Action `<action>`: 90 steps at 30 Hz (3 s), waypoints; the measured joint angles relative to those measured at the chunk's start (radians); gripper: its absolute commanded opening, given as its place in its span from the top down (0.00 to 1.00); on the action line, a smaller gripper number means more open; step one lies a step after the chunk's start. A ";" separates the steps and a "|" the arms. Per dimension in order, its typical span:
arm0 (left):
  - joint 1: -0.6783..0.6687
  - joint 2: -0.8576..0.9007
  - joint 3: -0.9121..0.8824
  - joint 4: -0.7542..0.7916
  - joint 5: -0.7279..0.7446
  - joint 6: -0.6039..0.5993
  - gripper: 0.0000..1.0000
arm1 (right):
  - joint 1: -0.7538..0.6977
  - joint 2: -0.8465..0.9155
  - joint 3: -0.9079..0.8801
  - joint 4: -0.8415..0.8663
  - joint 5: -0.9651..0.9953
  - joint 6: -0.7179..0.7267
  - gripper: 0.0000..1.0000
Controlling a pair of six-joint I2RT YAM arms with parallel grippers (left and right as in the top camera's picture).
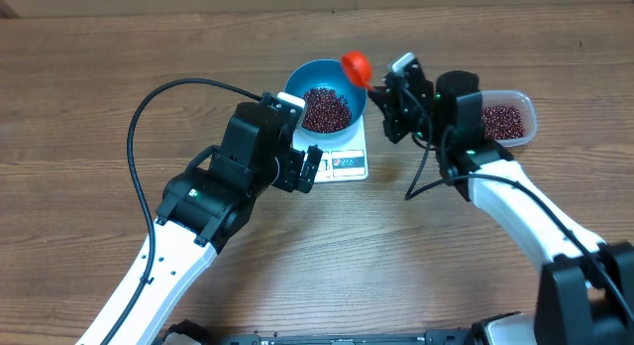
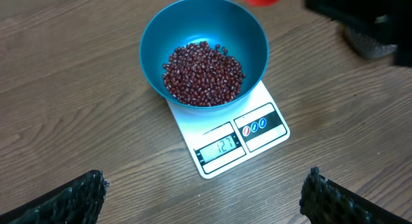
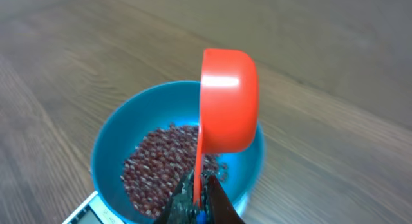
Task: Scoop item into bowl and weigh 150g on scale
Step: 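Move the empty scoop right back over the bean tub, then dip the red scoop into the beans and scoop with the right gripper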
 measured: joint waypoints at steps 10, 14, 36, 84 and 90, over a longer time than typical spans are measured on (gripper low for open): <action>0.000 0.000 0.001 0.000 0.000 0.000 0.01 | -0.112 -0.300 0.000 -0.299 0.224 0.037 0.96; 0.000 0.000 0.001 0.000 0.000 0.000 0.01 | -0.156 -0.354 0.000 -0.420 0.370 0.037 0.96; 0.000 0.000 0.001 0.000 0.000 0.000 0.00 | -0.327 -0.097 0.000 -0.580 0.603 0.037 0.96; 0.000 0.000 0.001 0.000 0.000 0.000 0.01 | -0.328 -0.034 0.000 -0.657 0.391 -0.048 0.96; 0.000 0.000 0.001 0.000 0.000 0.000 0.00 | -0.335 -0.034 0.000 -0.652 0.326 -0.035 0.96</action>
